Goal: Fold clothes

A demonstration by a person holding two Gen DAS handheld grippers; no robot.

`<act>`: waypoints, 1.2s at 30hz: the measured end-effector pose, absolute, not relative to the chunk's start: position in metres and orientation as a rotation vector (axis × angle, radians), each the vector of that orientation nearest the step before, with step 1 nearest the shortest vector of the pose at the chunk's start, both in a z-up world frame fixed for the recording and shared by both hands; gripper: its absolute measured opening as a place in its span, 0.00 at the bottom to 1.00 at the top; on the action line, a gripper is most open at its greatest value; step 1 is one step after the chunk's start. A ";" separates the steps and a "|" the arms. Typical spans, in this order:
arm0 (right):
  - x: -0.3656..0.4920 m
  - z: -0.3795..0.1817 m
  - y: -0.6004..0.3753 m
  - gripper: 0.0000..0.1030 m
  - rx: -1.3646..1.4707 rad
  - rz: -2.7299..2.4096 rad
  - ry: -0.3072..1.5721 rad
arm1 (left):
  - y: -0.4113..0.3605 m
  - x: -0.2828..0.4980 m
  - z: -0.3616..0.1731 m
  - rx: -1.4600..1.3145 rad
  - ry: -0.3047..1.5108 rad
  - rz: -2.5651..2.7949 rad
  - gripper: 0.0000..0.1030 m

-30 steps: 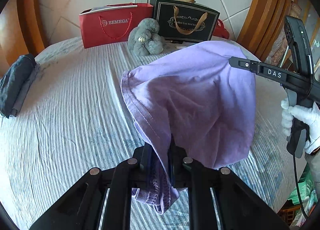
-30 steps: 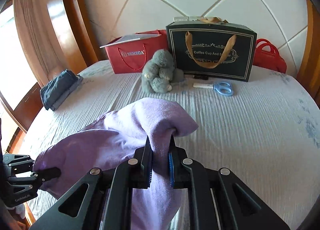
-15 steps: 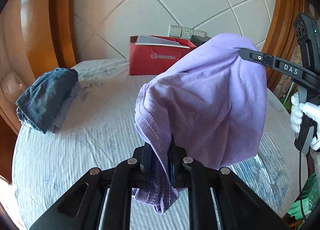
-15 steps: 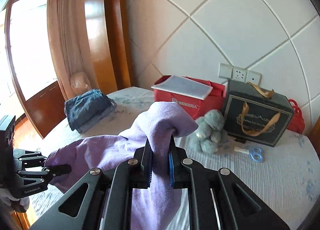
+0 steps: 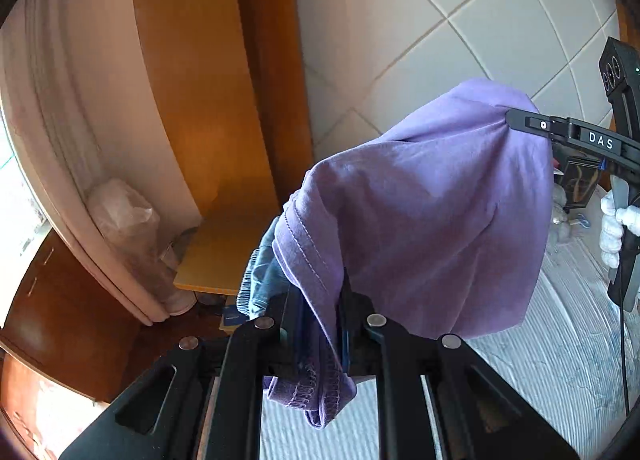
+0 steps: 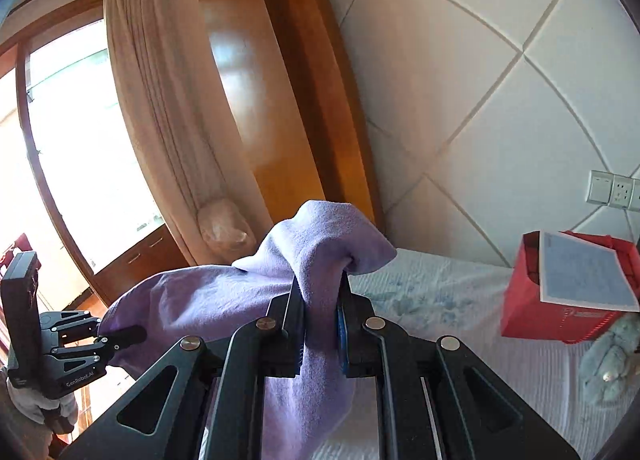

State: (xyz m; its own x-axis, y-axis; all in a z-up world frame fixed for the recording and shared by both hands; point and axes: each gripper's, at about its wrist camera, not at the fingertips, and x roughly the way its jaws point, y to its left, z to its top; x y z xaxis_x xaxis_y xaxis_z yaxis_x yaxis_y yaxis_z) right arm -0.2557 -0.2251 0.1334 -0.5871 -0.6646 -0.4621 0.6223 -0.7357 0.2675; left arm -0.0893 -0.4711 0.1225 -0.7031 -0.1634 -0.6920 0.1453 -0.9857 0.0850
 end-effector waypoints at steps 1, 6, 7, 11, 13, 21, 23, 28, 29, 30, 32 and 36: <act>-0.268 0.118 -0.238 0.12 0.769 -2.296 -0.094 | -0.488 -0.101 0.116 1.155 -0.028 -2.737 0.12; -0.322 0.038 -0.294 0.74 1.094 -2.286 -0.049 | -0.543 -0.164 0.027 1.409 -0.085 -2.500 0.61; -0.325 0.028 -0.295 0.79 1.119 -2.284 -0.038 | -0.549 -0.167 0.014 1.425 -0.081 -2.479 0.61; -0.325 0.000 -0.296 0.79 1.167 -2.288 0.026 | -0.562 -0.164 -0.006 1.425 -0.006 -2.485 0.61; -0.317 -0.001 -0.296 0.79 1.163 -2.280 0.047 | -0.558 -0.163 -0.004 1.404 0.012 -2.524 0.61; -0.280 -0.001 -0.301 0.97 1.147 -2.242 0.142 | -0.521 -0.160 0.009 1.406 0.170 -2.637 0.61; -0.273 -0.002 -0.304 0.99 1.149 -2.232 0.143 | -0.512 -0.159 0.008 1.413 0.197 -2.626 0.61; -0.265 -0.003 -0.307 0.99 1.173 -2.251 0.166 | -0.504 -0.153 0.000 1.424 0.308 -2.644 0.61; -0.265 -0.003 -0.308 0.99 1.177 -2.249 0.172 | -0.503 -0.152 0.000 1.421 0.306 -2.643 0.63; -0.264 -0.003 -0.308 0.99 1.180 -2.247 0.178 | -0.501 -0.152 0.000 1.418 0.303 -2.642 0.67; -0.261 -0.003 -0.308 0.99 1.176 -2.255 0.177 | -0.499 -0.150 -0.001 1.412 0.298 -2.639 0.73; -0.258 -0.004 -0.307 0.99 1.184 -2.268 0.181 | -0.493 -0.148 0.001 1.395 0.277 -2.651 0.74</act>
